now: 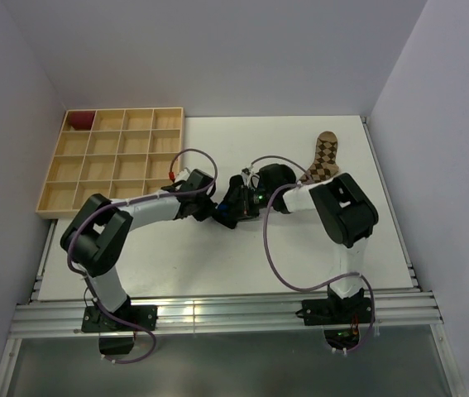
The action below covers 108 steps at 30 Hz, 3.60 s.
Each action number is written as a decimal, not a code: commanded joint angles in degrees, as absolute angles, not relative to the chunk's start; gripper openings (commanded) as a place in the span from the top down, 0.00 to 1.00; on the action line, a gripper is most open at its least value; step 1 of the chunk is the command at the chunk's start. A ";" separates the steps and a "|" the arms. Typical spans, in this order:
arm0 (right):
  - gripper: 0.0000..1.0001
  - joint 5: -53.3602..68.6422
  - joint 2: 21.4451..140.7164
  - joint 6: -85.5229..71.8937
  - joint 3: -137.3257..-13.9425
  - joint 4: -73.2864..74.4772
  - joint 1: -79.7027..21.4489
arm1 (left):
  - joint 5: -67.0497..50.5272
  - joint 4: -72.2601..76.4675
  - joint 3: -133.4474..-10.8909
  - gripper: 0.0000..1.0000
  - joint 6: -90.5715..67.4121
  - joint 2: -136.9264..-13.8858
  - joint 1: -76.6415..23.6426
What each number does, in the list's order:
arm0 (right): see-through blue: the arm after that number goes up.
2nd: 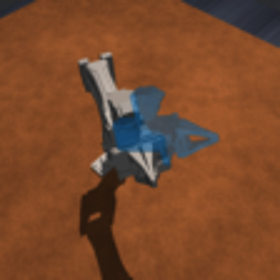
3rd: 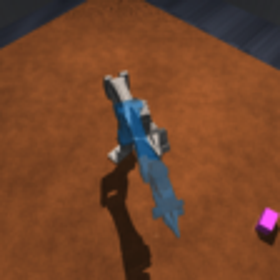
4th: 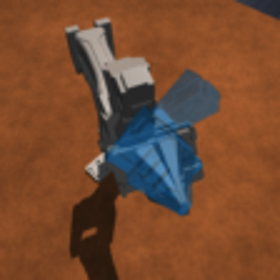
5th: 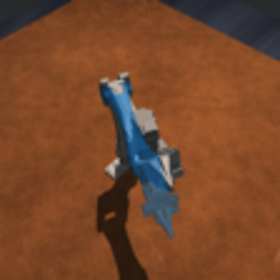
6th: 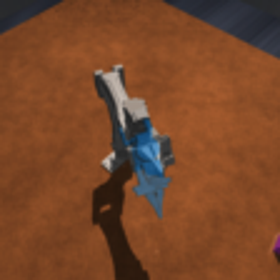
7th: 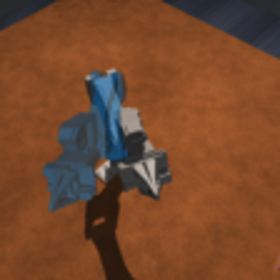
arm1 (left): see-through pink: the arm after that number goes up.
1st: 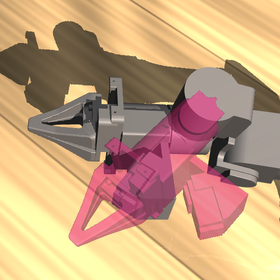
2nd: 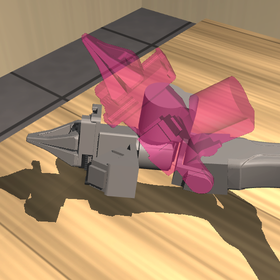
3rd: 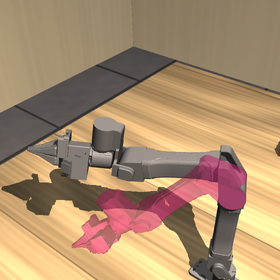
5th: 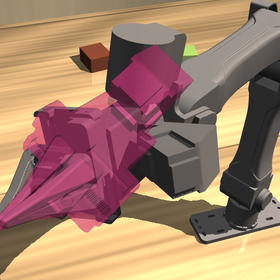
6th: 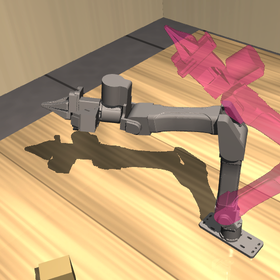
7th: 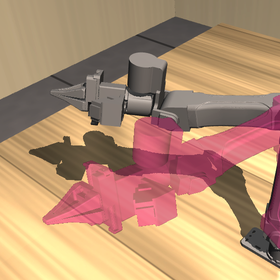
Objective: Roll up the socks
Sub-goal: Roll the sock at the center of the board.
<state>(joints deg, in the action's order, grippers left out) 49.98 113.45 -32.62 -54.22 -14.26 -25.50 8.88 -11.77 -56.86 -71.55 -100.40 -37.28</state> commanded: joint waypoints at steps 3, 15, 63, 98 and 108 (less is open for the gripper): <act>0.66 35.87 103.83 -22.42 -48.53 -11.25 -28.21 | 8.44 -21.70 -62.66 0.98 -65.31 -104.58 -36.65; 0.47 4.77 90.35 -7.57 -40.61 -20.29 -40.51 | 7.38 -28.65 -71.10 0.98 -59.33 -108.98 -35.42; 1.00 35.06 110.21 -14.05 -54.40 -14.59 -34.81 | 8.17 -14.78 -59.78 0.39 -59.24 -91.77 -28.04; 1.00 51.68 123.49 -36.56 -60.73 -15.21 -25.58 | 5.62 -1.84 -50.97 0.35 -64.51 -97.03 -31.64; 1.00 50.36 123.23 -35.42 -61.08 -14.06 -25.58 | 6.33 -5.79 -53.61 0.50 -64.42 -101.95 -31.64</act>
